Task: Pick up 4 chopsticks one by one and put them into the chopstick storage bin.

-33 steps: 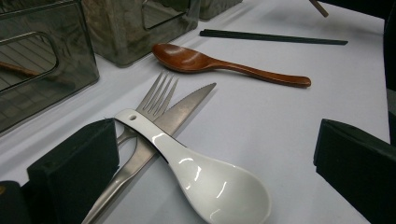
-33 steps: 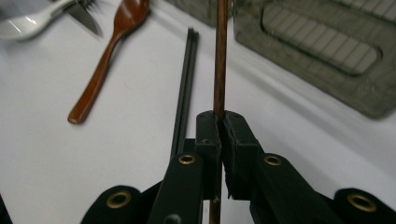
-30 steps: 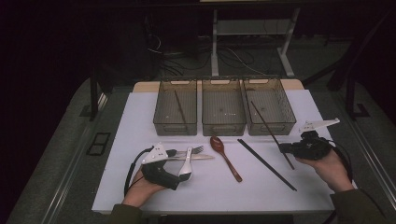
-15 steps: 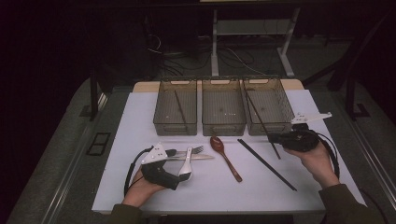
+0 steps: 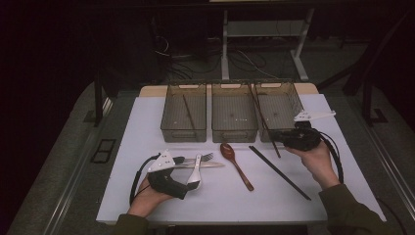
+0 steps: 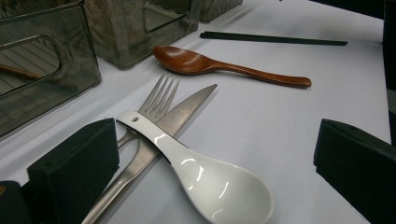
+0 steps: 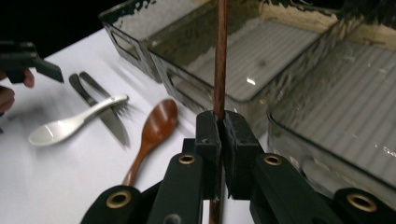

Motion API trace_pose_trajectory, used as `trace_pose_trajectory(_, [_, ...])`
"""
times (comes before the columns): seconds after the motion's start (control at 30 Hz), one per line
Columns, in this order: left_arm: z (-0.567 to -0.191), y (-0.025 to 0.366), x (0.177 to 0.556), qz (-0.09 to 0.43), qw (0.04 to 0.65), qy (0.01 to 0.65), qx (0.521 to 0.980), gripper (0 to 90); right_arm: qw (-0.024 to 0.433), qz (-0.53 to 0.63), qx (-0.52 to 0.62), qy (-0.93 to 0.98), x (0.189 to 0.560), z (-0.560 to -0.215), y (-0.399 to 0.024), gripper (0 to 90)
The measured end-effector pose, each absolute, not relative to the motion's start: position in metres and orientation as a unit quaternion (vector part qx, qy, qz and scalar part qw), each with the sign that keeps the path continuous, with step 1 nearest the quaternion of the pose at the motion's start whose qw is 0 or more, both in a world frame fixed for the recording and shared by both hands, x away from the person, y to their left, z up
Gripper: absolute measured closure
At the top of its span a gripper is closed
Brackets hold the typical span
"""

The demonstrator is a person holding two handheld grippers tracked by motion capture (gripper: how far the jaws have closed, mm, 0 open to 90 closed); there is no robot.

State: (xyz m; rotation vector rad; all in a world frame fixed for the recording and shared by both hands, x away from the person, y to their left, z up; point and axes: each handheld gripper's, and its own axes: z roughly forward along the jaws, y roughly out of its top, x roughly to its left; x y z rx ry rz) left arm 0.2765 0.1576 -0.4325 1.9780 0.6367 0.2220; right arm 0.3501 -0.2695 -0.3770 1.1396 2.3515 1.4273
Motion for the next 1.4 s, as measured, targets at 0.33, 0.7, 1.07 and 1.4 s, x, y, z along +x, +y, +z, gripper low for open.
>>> trace_pose_trajectory(0.33, [-0.432,0.158,0.276,0.093,0.502,0.264,0.818,0.0,0.087,0.498,0.372,0.779,0.366,-0.367,-0.243,84.7])
trace_pose_trajectory(0.7, [-0.432,0.158,0.276,0.093,0.503,0.262,0.818,0.0,0.086,0.516,0.363,0.771,0.383,-0.357,-0.211,84.7])
trace_pose_trajectory(1.07, [-0.431,0.158,0.276,0.092,0.505,0.264,0.817,0.0,0.089,0.516,0.35,0.777,0.401,-0.343,-0.172,84.6])
trace_pose_trajectory(1.4, [-0.431,0.158,0.276,0.091,0.506,0.264,0.816,0.0,0.085,0.514,0.352,0.778,0.418,-0.343,-0.137,84.7])
